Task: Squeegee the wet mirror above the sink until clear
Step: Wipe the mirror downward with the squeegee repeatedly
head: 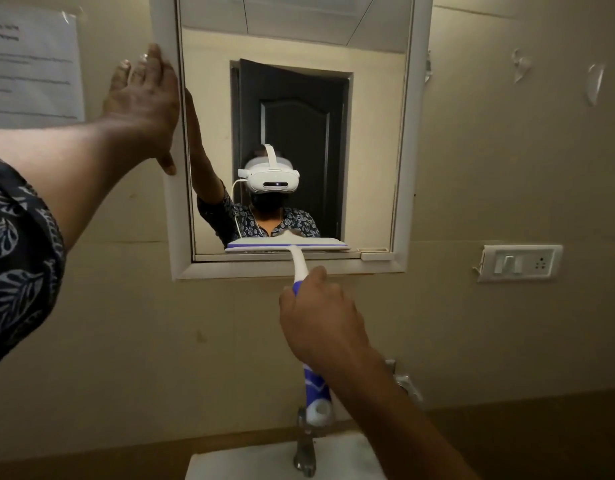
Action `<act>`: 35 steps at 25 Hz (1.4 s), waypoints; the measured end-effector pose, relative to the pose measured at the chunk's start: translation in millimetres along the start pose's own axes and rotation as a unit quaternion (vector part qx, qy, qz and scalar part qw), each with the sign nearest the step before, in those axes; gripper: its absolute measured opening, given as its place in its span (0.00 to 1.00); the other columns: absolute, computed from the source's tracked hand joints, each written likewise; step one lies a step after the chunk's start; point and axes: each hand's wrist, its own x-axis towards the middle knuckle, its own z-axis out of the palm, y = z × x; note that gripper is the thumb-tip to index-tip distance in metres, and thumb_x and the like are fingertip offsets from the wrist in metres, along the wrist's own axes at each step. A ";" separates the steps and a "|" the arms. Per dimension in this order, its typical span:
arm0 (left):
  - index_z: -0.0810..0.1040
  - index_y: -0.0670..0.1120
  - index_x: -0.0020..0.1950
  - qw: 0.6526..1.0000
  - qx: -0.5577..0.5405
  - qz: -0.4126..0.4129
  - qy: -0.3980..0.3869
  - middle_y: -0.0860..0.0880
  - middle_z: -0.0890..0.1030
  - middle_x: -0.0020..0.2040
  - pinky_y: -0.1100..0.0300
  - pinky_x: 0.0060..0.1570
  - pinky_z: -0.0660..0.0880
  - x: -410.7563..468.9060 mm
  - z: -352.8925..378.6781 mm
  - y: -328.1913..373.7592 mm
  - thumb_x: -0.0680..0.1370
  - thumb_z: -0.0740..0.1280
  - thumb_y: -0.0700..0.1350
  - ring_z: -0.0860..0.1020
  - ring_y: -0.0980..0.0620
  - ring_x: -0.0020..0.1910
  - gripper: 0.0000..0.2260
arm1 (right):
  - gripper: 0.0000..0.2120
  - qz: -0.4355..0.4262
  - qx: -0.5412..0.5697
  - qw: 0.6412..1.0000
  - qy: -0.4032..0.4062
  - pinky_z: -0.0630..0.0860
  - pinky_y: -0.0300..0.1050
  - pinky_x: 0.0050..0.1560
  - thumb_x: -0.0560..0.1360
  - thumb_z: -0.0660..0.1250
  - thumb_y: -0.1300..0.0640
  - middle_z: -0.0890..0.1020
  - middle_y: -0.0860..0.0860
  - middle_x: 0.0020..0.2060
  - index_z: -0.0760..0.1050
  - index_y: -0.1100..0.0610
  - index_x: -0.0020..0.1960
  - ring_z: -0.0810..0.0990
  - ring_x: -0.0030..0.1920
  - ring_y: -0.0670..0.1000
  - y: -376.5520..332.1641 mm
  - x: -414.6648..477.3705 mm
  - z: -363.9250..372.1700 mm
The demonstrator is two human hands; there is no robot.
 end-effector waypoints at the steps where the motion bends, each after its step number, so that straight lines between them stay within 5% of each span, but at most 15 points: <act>1: 0.39 0.38 0.77 1.000 0.002 -0.003 0.002 0.38 0.41 0.77 0.47 0.75 0.44 0.9 1.3 -0.1 0.56 0.82 0.45 0.43 0.40 0.77 0.64 | 0.09 -0.025 0.001 0.999 0.026 0.65 0.39 0.29 0.78 0.55 0.47 0.71 0.48 0.37 0.60 0.52 0.50 0.71 0.33 0.45 -5.4 7.4 -12.3; 10: 0.37 0.38 0.77 1.000 0.017 -0.014 -0.008 0.38 0.39 0.77 0.48 0.75 0.44 7.5 4.3 -1.0 0.54 0.82 0.46 0.43 0.40 0.77 0.66 | 0.11 -0.210 -0.043 0.912 0.349 0.71 0.42 0.36 0.77 0.56 0.50 0.71 0.47 0.34 0.71 0.56 0.51 0.74 0.36 0.47 -110.6 165.6 -173.0; 14: 0.37 0.38 0.77 0.999 0.022 -0.018 -0.014 0.38 0.39 0.77 0.49 0.75 0.44 9.6 4.7 0.7 0.54 0.83 0.46 0.43 0.41 0.77 0.67 | 0.10 -0.190 -0.055 0.920 0.337 0.75 0.44 0.35 0.77 0.54 0.51 0.75 0.51 0.36 0.69 0.56 0.48 0.78 0.36 0.51 -111.8 202.9 -190.6; 20: 0.38 0.39 0.77 1.000 0.012 -0.012 -0.013 0.39 0.38 0.77 0.49 0.75 0.42 6.0 2.9 -1.1 0.54 0.82 0.47 0.42 0.41 0.77 0.67 | 0.08 -0.126 -0.165 0.950 0.233 0.65 0.37 0.25 0.79 0.57 0.58 0.71 0.55 0.28 0.68 0.62 0.46 0.73 0.26 0.49 -109.4 198.6 -194.1; 23: 0.38 0.39 0.77 1.000 0.014 -0.008 -0.010 0.40 0.38 0.77 0.49 0.74 0.42 3.5 4.2 -3.5 0.55 0.82 0.48 0.42 0.41 0.77 0.66 | 0.08 -0.135 -0.147 0.944 0.262 0.64 0.36 0.22 0.78 0.56 0.56 0.73 0.52 0.31 0.69 0.60 0.52 0.73 0.26 0.46 -99.7 181.1 -186.9; 26: 0.37 0.39 0.77 1.000 0.020 -0.005 -0.012 0.40 0.38 0.77 0.49 0.74 0.42 3.5 2.2 -2.6 0.55 0.82 0.49 0.42 0.41 0.77 0.66 | 0.16 -0.135 -0.096 0.954 0.251 0.67 0.38 0.24 0.78 0.57 0.56 0.73 0.49 0.36 0.65 0.55 0.65 0.73 0.29 0.46 -77.0 146.9 -159.4; 31: 0.37 0.38 0.77 0.999 0.038 -0.013 -0.025 0.38 0.38 0.77 0.48 0.74 0.42 5.0 -0.2 1.5 0.54 0.82 0.51 0.43 0.40 0.77 0.68 | 0.06 -0.125 -0.076 0.976 0.161 0.66 0.42 0.28 0.80 0.53 0.51 0.72 0.49 0.33 0.58 0.53 0.49 0.71 0.30 0.46 0.4 81.8 -70.1; 35: 0.37 0.38 0.77 0.998 0.047 -0.018 -0.025 0.38 0.39 0.77 0.48 0.74 0.43 3.5 -1.0 2.3 0.54 0.82 0.52 0.43 0.40 0.77 0.68 | 0.15 -0.106 -0.075 0.980 0.148 0.68 0.39 0.25 0.78 0.56 0.50 0.70 0.45 0.31 0.59 0.54 0.61 0.73 0.29 0.44 43.9 41.6 -16.4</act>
